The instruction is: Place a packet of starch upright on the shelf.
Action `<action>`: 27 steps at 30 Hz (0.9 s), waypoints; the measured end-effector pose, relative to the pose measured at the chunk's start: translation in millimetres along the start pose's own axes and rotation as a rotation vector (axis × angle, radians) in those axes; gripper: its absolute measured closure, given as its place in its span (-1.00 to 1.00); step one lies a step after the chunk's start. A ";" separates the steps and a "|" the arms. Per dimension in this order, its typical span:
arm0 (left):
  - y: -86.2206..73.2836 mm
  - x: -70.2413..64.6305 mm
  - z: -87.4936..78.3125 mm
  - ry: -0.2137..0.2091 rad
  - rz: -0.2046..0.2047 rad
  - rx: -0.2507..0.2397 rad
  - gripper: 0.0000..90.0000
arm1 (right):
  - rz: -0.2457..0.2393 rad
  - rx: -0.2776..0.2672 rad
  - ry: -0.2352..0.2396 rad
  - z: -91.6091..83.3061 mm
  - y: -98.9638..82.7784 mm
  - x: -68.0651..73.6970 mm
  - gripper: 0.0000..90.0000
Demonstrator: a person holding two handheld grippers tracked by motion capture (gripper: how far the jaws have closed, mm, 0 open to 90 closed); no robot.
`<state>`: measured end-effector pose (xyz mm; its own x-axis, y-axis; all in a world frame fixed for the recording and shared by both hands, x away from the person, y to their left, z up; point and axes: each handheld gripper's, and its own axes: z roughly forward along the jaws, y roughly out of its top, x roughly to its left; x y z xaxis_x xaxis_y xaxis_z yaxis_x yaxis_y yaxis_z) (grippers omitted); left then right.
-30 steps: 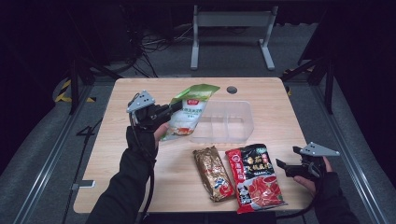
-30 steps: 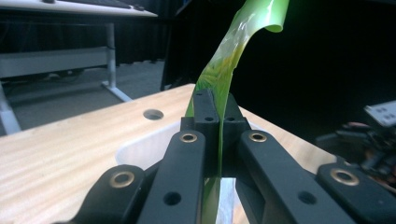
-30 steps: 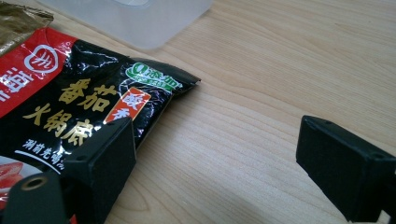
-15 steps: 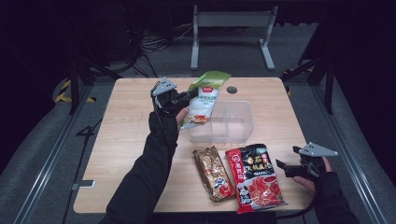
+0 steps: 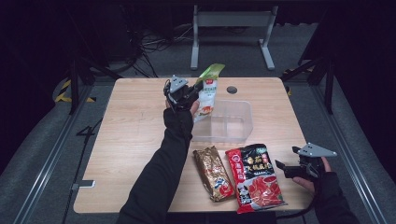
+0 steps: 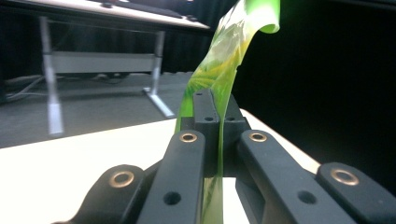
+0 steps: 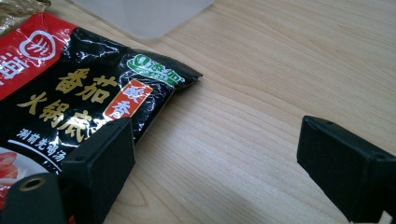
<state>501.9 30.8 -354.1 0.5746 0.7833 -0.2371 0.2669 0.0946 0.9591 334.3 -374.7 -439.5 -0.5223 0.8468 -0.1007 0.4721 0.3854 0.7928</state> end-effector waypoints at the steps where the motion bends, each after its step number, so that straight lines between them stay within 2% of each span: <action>1: -2.2 -0.9 1.6 -0.004 -0.003 -0.001 0.99 | -0.004 0.000 -0.004 -0.1 0.0 0.5 -0.73; 2: -5.1 -1.9 2.8 -0.001 0.000 0.001 0.99 | -0.004 0.000 -0.003 -0.4 0.1 1.1 -0.73; 4: -14.7 -0.9 5.8 -0.034 -0.002 0.017 0.99 | -0.010 -0.005 0.002 -1.2 -0.1 1.7 -0.73; 7: -21.9 2.6 6.4 -0.030 -0.019 0.021 0.99 | -0.012 -0.004 -0.001 -1.6 0.1 1.8 -0.73; 9: -24.8 7.2 4.2 -0.041 -0.035 0.031 0.98 | -0.013 -0.004 0.000 -1.3 0.2 2.0 -0.73; 11: -25.8 9.9 2.9 -0.068 -0.016 0.062 0.91 | -0.021 -0.002 -0.004 -0.9 0.2 3.0 -0.73; 12: -26.0 10.5 0.8 -0.092 0.021 0.088 0.83 | -0.024 -0.001 -0.004 -0.9 0.3 3.3 -0.73; 13: -25.9 9.6 -1.2 -0.088 0.053 0.101 0.73 | -0.026 0.000 -0.003 -0.9 0.2 3.6 -0.73; 14: -25.4 9.9 -5.1 -0.117 0.102 0.115 0.73 | -0.026 0.001 -0.002 -0.9 0.2 3.7 -0.73; 15: -24.8 10.6 -7.8 -0.148 0.129 0.140 0.66 | -0.026 0.002 -0.002 -0.9 0.0 3.6 -0.73; 17: -25.2 10.1 -14.3 -0.149 0.223 0.205 0.44 | -0.025 0.007 0.002 -0.6 -0.1 3.4 -0.73; 18: -26.1 11.3 -17.3 -0.175 0.254 0.239 0.39 | -0.029 0.011 0.001 -0.4 -0.3 3.7 -0.73; 19: -27.7 12.1 -21.8 -0.178 0.299 0.263 0.35 | -0.032 0.013 0.001 -0.3 -0.4 3.9 -0.73; 20: -29.4 12.4 -26.9 -0.172 0.343 0.279 0.35 | -0.032 0.015 0.001 -0.3 -0.5 3.9 -0.73; 21: -31.3 13.3 -31.5 -0.200 0.370 0.306 0.32 | -0.032 0.016 0.000 -0.4 -0.6 3.9 -0.73; 22: -33.2 14.0 -34.8 -0.210 0.394 0.327 0.31 | -0.031 0.017 -0.001 -0.6 -0.6 3.9 -0.73; 23: -37.7 14.7 -39.5 -0.193 0.441 0.364 0.32 | -0.030 0.017 0.000 -0.6 -0.7 3.7 -0.73; 25: -46.5 18.2 -44.3 -0.211 0.486 0.427 0.40 | -0.026 0.020 0.000 -0.3 -0.8 3.5 -0.73; 27: -54.0 21.4 -45.0 -0.209 0.515 0.496 0.49 | -0.025 0.023 0.000 0.4 -0.8 3.5 -0.73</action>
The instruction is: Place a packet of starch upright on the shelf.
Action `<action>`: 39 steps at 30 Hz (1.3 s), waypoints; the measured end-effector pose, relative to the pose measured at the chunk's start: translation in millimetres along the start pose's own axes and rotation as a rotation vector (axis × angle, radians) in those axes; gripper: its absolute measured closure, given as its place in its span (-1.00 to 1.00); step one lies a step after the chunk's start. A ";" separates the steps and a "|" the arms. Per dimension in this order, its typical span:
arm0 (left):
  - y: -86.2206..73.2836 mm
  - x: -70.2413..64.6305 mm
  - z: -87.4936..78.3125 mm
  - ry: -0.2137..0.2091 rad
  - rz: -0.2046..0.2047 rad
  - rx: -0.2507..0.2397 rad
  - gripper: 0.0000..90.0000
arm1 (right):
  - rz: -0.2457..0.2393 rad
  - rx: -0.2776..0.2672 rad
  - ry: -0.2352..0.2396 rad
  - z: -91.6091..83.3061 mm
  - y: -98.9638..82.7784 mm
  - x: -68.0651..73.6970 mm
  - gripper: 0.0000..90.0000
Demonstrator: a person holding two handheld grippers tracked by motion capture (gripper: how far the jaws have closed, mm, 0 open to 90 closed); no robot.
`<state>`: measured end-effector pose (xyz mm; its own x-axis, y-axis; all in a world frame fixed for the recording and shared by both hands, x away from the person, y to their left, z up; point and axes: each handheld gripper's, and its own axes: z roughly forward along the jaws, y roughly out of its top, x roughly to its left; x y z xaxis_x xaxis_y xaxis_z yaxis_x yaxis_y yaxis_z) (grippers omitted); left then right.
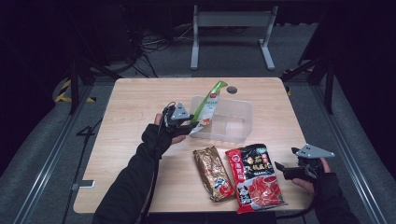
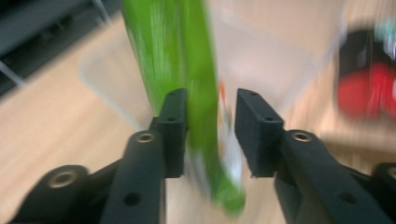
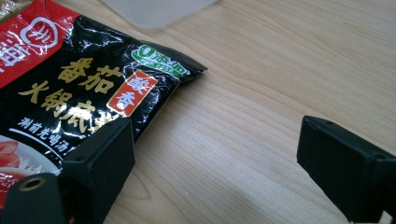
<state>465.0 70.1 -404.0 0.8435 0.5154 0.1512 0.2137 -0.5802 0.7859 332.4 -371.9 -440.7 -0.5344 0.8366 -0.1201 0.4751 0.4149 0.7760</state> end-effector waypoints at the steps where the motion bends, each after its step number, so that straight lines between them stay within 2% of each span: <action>1: -4.0 -0.5 2.2 -0.006 0.020 0.027 0.48 | -0.001 0.002 0.001 0.5 0.1 0.2 -0.73; 2: -5.8 -0.6 3.9 -0.005 0.020 0.044 0.51 | -0.004 0.004 0.001 0.9 0.6 0.9 -0.73; 4: -5.9 -0.1 4.8 -0.010 0.016 0.045 0.55 | -0.008 0.004 0.005 1.8 1.8 2.1 -0.73; 8: -0.3 -2.6 11.1 0.000 0.053 0.082 0.60 | -0.012 0.008 0.011 3.2 2.7 3.2 -0.73; 12: 9.1 -4.2 17.1 -0.003 0.062 0.114 0.65 | -0.013 0.017 0.013 5.3 2.3 3.3 -0.73; 13: 12.1 -5.9 18.5 0.002 0.077 0.125 0.66 | -0.015 0.020 0.013 5.6 2.1 3.2 -0.73; 15: 17.5 -9.1 19.5 0.005 0.096 0.121 0.62 | -0.014 0.018 0.015 5.3 1.8 3.2 -0.73; 18: 23.6 -8.8 21.2 -0.011 0.073 0.082 0.58 | -0.010 0.017 0.012 4.2 1.3 2.1 -0.73; 19: 26.7 -8.9 20.9 -0.006 0.057 0.057 0.47 | -0.007 0.018 0.014 4.3 0.9 1.6 -0.72; 20: 28.7 -9.4 20.3 -0.019 0.054 0.043 0.37 | -0.008 0.019 0.012 4.4 0.6 1.5 -0.72; 22: 34.0 -12.4 24.6 -0.009 0.075 0.046 0.33 | -0.007 0.019 0.013 4.1 0.4 1.6 -0.72; 23: 35.6 -13.5 28.2 0.003 0.082 0.062 0.28 | -0.006 0.019 0.013 4.2 0.5 1.6 -0.72; 24: 36.8 -13.6 31.5 0.018 0.097 0.081 0.33 | -0.007 0.020 0.011 4.4 0.6 1.8 -0.72; 25: 37.4 -13.1 34.1 0.023 0.093 0.088 0.37 | -0.010 0.021 0.012 4.5 0.7 2.1 -0.72; 27: 37.4 -9.4 36.7 0.006 0.079 0.089 0.61 | -0.013 0.021 0.014 4.4 0.8 2.7 -0.72; 28: 37.4 -8.1 38.0 0.000 0.069 0.094 0.67 | -0.013 0.021 0.015 4.3 0.8 2.8 -0.72; 30: 36.9 -8.3 42.7 -0.006 0.085 0.123 0.71 | -0.011 0.021 0.019 4.3 0.6 2.7 -0.72; 32: 37.5 -10.4 47.1 0.006 0.100 0.148 0.72 | -0.010 0.021 0.021 4.5 0.6 2.8 -0.72; 35: 39.8 -10.5 50.9 0.000 0.107 0.163 0.72 | -0.009 0.021 0.025 5.0 0.6 3.1 -0.72; 39: 41.1 -12.1 57.3 0.019 0.116 0.191 0.73 | -0.010 0.025 0.029 5.7 0.4 3.5 -0.72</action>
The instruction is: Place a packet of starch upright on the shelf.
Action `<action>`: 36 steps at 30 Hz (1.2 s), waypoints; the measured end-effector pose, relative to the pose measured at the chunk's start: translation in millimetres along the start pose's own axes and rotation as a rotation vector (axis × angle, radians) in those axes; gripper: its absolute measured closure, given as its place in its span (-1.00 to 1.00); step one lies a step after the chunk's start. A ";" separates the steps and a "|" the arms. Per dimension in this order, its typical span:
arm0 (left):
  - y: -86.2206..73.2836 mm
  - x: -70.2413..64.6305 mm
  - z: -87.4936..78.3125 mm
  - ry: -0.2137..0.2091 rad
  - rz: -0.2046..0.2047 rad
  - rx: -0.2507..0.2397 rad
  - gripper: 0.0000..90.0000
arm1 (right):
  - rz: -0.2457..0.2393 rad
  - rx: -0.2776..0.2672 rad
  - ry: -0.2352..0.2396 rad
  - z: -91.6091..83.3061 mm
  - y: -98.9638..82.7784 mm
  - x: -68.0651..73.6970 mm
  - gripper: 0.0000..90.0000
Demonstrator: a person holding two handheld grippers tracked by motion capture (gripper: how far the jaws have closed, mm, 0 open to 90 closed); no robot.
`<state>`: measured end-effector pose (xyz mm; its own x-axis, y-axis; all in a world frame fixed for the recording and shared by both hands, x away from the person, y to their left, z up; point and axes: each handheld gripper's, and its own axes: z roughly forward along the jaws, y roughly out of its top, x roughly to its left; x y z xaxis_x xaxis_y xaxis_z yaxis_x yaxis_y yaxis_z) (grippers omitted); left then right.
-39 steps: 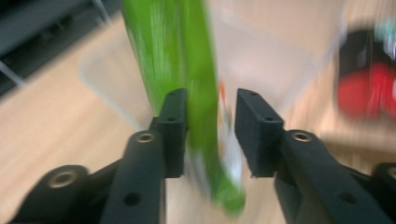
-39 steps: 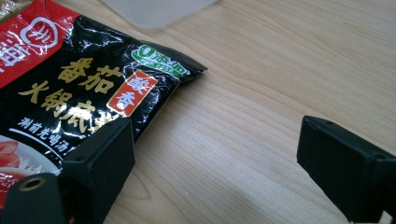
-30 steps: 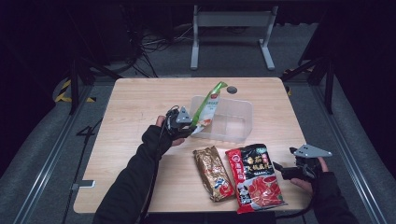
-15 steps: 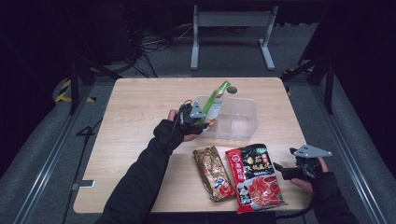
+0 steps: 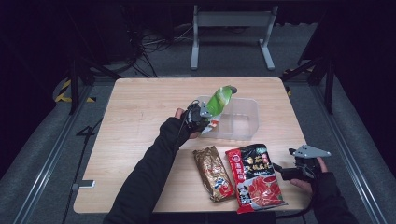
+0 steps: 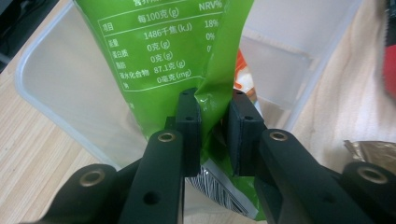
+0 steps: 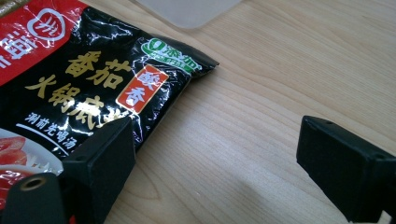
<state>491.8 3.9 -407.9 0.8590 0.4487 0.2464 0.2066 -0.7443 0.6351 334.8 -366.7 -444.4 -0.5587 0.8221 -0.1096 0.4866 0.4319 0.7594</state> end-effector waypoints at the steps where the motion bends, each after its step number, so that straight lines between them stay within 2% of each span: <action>1: 0.5 -1.0 1.4 0.007 -0.004 0.009 0.73 | -0.001 0.001 -0.001 0.1 -0.1 0.3 -0.72; 4: 2.3 -2.1 4.2 0.019 0.004 0.031 0.73 | -0.002 0.004 0.003 0.9 -0.1 0.7 -0.72; 8: 3.1 0.2 8.6 0.009 -0.003 0.047 0.73 | -0.006 0.008 0.006 1.5 0.0 1.4 -0.72; 11: 5.0 -3.9 11.6 0.033 0.027 0.072 0.73 | -0.005 0.007 0.005 1.5 -0.1 1.3 -0.72; 12: 4.8 -4.3 11.7 0.035 0.030 0.074 0.74 | -0.004 0.007 0.005 1.3 -0.1 1.4 -0.72; 13: 3.1 -3.9 11.9 0.028 0.008 0.065 0.74 | -0.004 0.006 0.005 1.0 0.0 1.5 -0.72; 15: 0.7 -6.1 9.2 0.033 0.026 0.076 0.74 | -0.004 0.003 0.003 0.0 -0.3 1.4 -0.72; 18: -4.3 -5.7 4.6 0.009 -0.001 0.070 0.75 | 0.000 -0.001 -0.002 -1.7 -1.4 0.5 -0.72; 21: -13.3 -3.7 -0.8 -0.016 -0.057 0.039 0.74 | 0.012 -0.009 -0.007 -4.4 -2.0 -0.5 -0.73; 22: -14.2 -4.6 -2.1 -0.009 -0.046 0.038 0.74 | 0.015 -0.013 -0.008 -5.3 -1.9 -0.8 -0.73; 23: -15.0 -5.4 -2.9 -0.008 -0.037 0.028 0.73 | 0.017 -0.015 -0.007 -5.9 -1.6 -1.1 -0.73; 24: -17.1 -5.2 -4.2 -0.014 -0.053 0.011 0.70 | 0.019 -0.017 -0.009 -6.2 -1.3 -1.0 -0.73; 25: -20.8 -3.4 -6.1 -0.034 -0.081 -0.034 0.66 | 0.019 -0.020 -0.010 -6.7 -0.8 -0.9 -0.73; 29: -30.1 -0.5 -22.5 -0.058 -0.127 -0.157 0.32 | 0.029 -0.035 0.004 -8.2 0.9 -1.7 -0.73; 30: -30.1 -0.5 -22.5 -0.058 -0.127 -0.157 0.32 | 0.029 -0.034 0.006 -8.3 1.4 -2.0 -0.73; 32: -36.6 1.3 -36.2 -0.067 -0.165 -0.231 0.25 | 0.029 -0.036 0.000 -8.9 2.0 -2.5 -0.73; 35: -48.0 -0.4 -58.7 -0.064 -0.201 -0.313 -0.04 | 0.043 -0.052 0.012 -11.1 3.4 -4.1 -0.72; 36: -52.2 -2.1 -65.0 -0.060 -0.204 -0.321 -0.13 | 0.048 -0.060 0.027 -12.3 4.3 -4.6 -0.70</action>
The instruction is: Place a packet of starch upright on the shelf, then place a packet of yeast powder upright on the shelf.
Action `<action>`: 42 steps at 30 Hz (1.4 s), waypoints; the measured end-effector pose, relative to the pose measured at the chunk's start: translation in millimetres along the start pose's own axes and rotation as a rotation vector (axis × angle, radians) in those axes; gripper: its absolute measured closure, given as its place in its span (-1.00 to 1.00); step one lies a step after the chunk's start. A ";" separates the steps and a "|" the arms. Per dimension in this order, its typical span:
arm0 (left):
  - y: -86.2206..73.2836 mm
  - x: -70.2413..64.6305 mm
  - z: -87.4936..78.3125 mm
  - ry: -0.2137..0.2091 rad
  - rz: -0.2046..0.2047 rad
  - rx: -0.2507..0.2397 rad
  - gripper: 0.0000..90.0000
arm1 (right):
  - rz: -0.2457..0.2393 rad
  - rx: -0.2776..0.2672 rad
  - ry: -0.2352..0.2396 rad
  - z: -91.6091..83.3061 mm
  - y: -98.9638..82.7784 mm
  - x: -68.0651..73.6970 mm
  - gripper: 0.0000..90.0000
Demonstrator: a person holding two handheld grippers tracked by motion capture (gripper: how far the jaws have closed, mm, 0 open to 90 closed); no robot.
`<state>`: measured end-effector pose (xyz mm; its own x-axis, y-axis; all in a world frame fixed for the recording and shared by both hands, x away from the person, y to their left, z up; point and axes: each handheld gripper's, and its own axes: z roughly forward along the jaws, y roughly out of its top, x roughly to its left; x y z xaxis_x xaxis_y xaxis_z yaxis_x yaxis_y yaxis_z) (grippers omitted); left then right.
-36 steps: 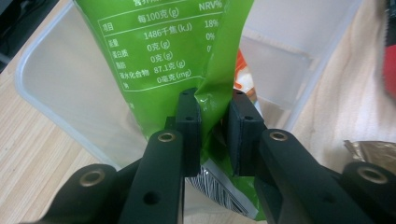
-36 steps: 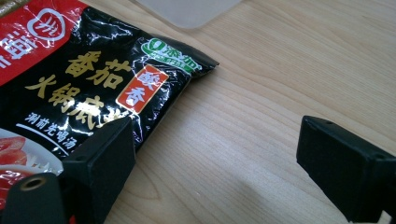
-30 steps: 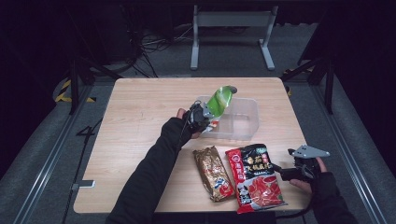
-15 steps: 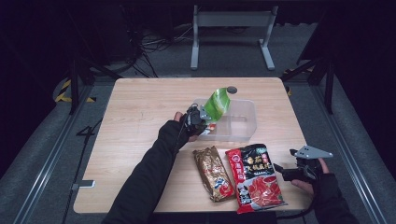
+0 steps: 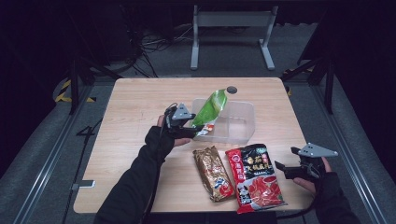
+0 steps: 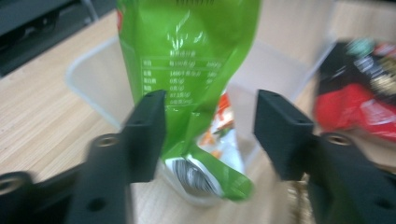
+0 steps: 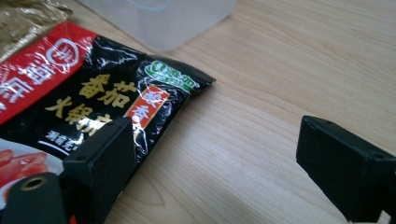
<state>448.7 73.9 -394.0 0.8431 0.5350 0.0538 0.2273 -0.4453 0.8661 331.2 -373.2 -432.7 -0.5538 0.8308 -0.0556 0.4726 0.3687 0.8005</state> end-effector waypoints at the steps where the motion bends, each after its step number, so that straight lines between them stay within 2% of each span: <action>1: -2.1 -1.4 -4.8 0.001 -0.003 -0.002 -0.22 | 0.011 -0.009 0.013 -0.9 1.0 -0.1 -0.69; 3: -10.2 -4.9 -17.1 -0.018 -0.009 -0.004 -0.34 | 0.011 -0.017 0.038 -2.4 3.5 -0.2 -0.65; 5: -19.2 -8.6 -26.9 -0.009 -0.006 0.018 -0.43 | 0.004 -0.027 0.071 -3.6 5.6 0.9 -0.63; 8: -32.0 -12.3 -39.9 -0.003 -0.016 0.047 -0.56 | -0.012 -0.017 0.092 -2.3 10.2 4.4 -0.62; 10: -41.4 -14.5 -47.8 -0.021 -0.028 0.057 -0.59 | -0.019 -0.011 0.101 -0.7 11.9 6.9 -0.62; 11: -50.0 -18.4 -55.4 -0.003 -0.015 0.070 -0.61 | -0.028 -0.004 0.109 0.3 12.9 8.8 -0.61; 12: -50.0 -18.4 -55.4 -0.003 -0.015 0.070 -0.62 | -0.028 -0.004 0.109 0.3 12.9 8.8 -0.61; 17: -70.5 -21.3 -76.4 0.014 -0.030 0.059 -0.67 | -0.043 -0.001 0.121 2.0 15.3 12.1 -0.61; 21: -85.4 -23.8 -91.8 0.041 -0.017 0.061 -0.67 | -0.049 -0.006 0.129 1.6 18.0 15.2 -0.59; 23: -91.2 -25.1 -97.5 0.053 -0.024 0.065 -0.67 | -0.054 -0.009 0.133 1.9 19.7 17.1 -0.58; 25: -97.6 -26.4 -102.4 0.039 -0.047 0.076 -0.69 | -0.060 -0.011 0.142 2.2 21.9 19.7 -0.58; 26: -100.9 -27.6 -103.9 0.044 -0.052 0.081 -0.69 | -0.067 -0.010 0.144 2.5 23.3 21.2 -0.57; 30: -111.5 -31.4 -106.8 0.020 -0.079 0.107 -0.66 | -0.086 -0.013 0.168 6.3 32.4 27.7 -0.55; 36: -112.0 -36.3 -100.7 -0.004 -0.090 0.107 -0.64 | -0.138 -0.015 0.215 15.6 51.3 45.0 -0.54; 37: -111.4 -37.2 -99.1 -0.008 -0.086 0.112 -0.64 | -0.159 -0.011 0.232 20.3 57.1 52.0 -0.54; 38: -110.7 -38.6 -97.3 -0.009 -0.079 0.118 -0.64 | -0.159 -0.011 0.232 20.3 57.1 52.0 -0.54; 42: -110.5 -45.0 -90.5 -0.030 -0.068 0.133 -0.64 | -0.187 0.014 0.271 34.1 66.7 68.7 -0.53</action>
<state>341.6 164.0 -447.1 0.8373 0.5464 -0.0194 0.3454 -0.5012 0.7934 348.0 -277.3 -403.5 -0.7936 0.6072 -0.0385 0.3535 0.5117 0.7831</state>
